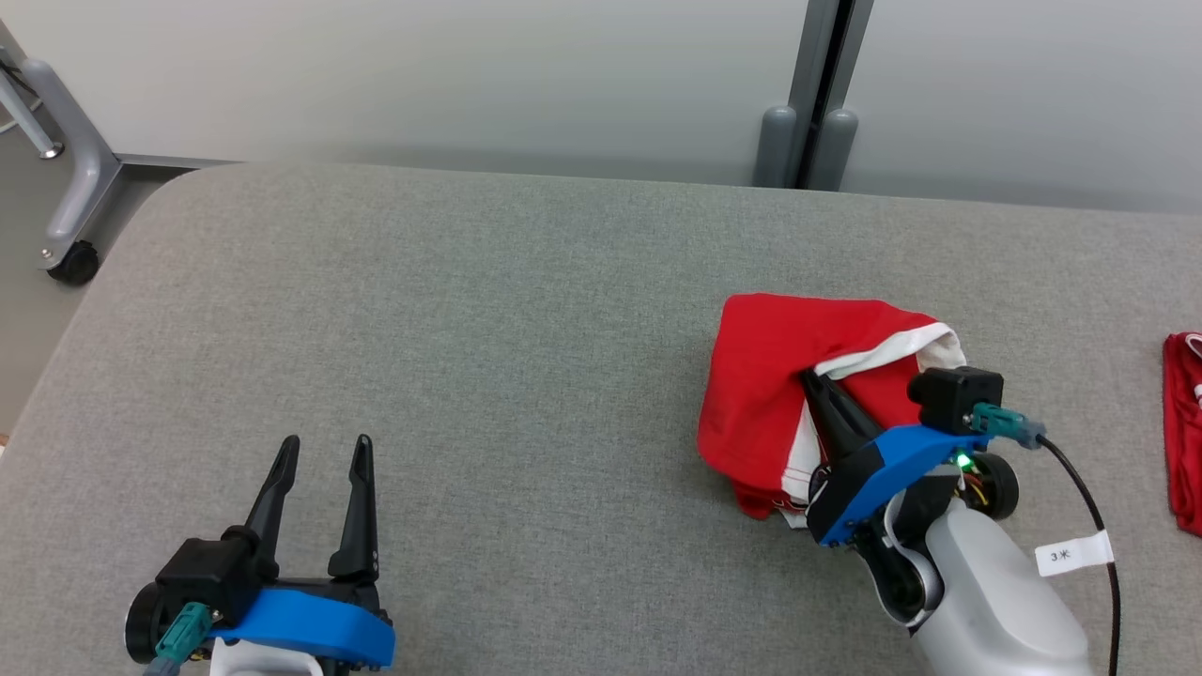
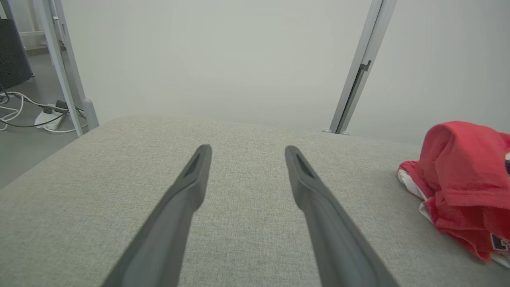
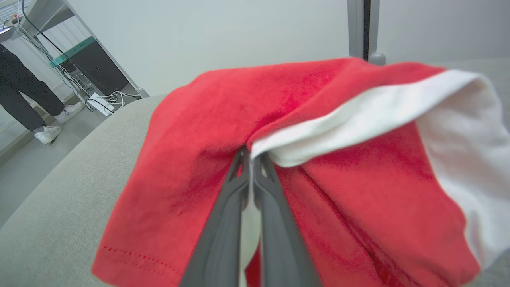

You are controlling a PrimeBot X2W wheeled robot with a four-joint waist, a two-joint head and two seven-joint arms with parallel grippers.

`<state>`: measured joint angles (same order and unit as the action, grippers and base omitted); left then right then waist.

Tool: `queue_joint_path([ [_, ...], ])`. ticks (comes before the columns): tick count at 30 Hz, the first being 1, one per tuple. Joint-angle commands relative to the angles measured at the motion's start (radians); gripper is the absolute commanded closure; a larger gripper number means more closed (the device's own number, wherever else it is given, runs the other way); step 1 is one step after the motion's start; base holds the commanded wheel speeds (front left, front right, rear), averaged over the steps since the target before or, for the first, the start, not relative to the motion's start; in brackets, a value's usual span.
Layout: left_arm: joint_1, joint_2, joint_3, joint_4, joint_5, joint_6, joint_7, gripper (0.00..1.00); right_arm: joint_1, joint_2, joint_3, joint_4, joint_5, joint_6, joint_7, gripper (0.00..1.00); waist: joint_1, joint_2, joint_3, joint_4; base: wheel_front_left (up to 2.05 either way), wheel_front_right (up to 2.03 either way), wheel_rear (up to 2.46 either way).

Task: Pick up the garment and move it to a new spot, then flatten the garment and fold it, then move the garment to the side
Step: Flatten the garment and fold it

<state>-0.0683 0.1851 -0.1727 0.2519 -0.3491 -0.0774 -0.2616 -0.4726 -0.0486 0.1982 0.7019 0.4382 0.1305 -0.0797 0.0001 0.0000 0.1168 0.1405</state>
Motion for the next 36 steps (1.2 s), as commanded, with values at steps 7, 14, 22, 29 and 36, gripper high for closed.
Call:
queue_joint_path([
  [7, 0.003, 0.004, 0.000, -0.005, -0.005, 0.008, -0.003, 0.00, -0.072, -0.003, 0.099, -0.145, 0.019, 0.001, 0.045, 1.00, -0.0001, 0.0000, -0.020, -0.001, 0.00, 0.00, 0.00],
  [14, 0.007, 0.005, 0.004, -0.018, -0.008, 0.017, -0.004, 0.00, -0.184, -0.004, 0.215, -0.336, 0.179, 0.001, 0.081, 1.00, -0.0001, 0.0000, -0.022, -0.014, 0.00, 0.00, 0.00],
  [22, 0.008, 0.000, 0.000, -0.028, -0.005, 0.017, -0.004, 0.00, -0.187, -0.026, 0.135, -0.425, 0.240, 0.001, 0.053, 1.00, -0.0001, 0.0000, -0.017, -0.027, 0.00, 0.00, 0.00],
  [29, -0.007, -0.006, -0.006, -0.029, -0.005, 0.009, -0.004, 0.00, -0.031, -0.038, -0.066, -0.208, 0.125, 0.001, 0.015, 0.98, -0.0001, 0.0000, 0.004, -0.025, 0.00, 0.00, 0.00],
  [36, -0.010, -0.006, -0.003, -0.024, 0.000, 0.007, -0.004, 0.00, 0.051, -0.021, -0.264, -0.002, 0.015, 0.001, -0.050, 0.00, -0.0001, 0.0000, 0.006, -0.027, 0.00, 0.00, 0.00],
])
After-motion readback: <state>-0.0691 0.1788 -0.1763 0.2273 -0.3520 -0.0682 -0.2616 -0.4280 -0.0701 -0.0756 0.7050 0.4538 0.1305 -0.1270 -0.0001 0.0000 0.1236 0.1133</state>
